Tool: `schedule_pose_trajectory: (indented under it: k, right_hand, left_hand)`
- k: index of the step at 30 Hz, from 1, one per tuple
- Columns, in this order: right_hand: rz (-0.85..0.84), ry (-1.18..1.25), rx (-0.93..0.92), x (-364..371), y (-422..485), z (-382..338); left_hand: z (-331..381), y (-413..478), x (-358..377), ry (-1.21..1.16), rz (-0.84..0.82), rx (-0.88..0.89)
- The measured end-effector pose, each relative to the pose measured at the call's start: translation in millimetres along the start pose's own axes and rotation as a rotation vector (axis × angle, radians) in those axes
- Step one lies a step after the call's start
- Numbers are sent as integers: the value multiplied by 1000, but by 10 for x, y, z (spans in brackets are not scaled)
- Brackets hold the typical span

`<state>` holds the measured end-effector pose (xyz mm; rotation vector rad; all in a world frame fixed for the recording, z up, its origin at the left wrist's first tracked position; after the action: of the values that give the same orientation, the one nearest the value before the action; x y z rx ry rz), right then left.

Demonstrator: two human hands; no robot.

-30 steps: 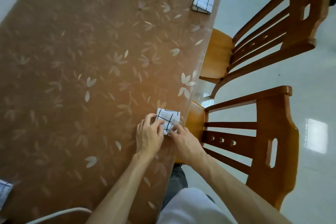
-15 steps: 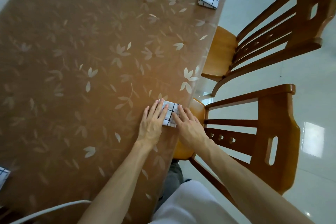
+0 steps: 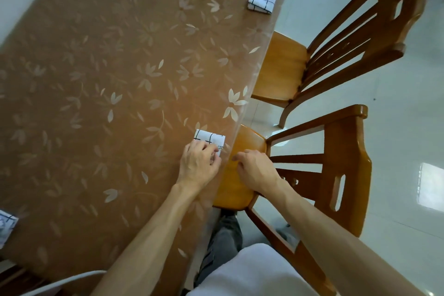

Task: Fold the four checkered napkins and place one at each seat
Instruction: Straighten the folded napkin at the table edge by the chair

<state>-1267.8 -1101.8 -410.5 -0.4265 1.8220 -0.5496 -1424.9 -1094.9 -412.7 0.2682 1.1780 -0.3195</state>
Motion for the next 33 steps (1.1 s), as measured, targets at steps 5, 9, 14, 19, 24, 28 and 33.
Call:
schedule_pose_trajectory:
  k: [5, 9, 14, 19, 24, 28, 33]
  right_hand:
    - [-173, 51, 77, -146, -74, 570]
    - [-176, 161, 31, -560, -183, 1041]
    - [-119, 241, -108, -1291, -416, 1505]
    - [-73, 271, -150, -1936, -443, 2037]
    - [-53, 287, -144, -2366, -143, 2315]
    - [-62, 276, -151, -2632, 308, 2378]
    - [-65, 166, -190, -2935, 1149, 2286]
  left_hand:
    - [480, 128, 7, -59, -188, -88]
    - [874, 242, 49, -100, -278, -218]
    - [1460, 461, 54, -208, -252, -422]
    - [2045, 918, -54, -225, -143, -510]
    - [2220, 1414, -89, -328, -130, -539]
    - [2116, 1851, 4, -396, -178, -563]
    - [1761, 2594, 148, -478, -84, -619]
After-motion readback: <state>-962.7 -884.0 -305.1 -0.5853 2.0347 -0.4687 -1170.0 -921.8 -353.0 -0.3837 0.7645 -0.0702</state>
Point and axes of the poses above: each hand's wrist, its own y-axis towards the middle knuckle, its own x-axis out of the palm, z = x × y, the point moved 5 cm from there along y, towards the middle knuckle, and after that the axes turned 15 degrees about x, right-handed, at the moved point
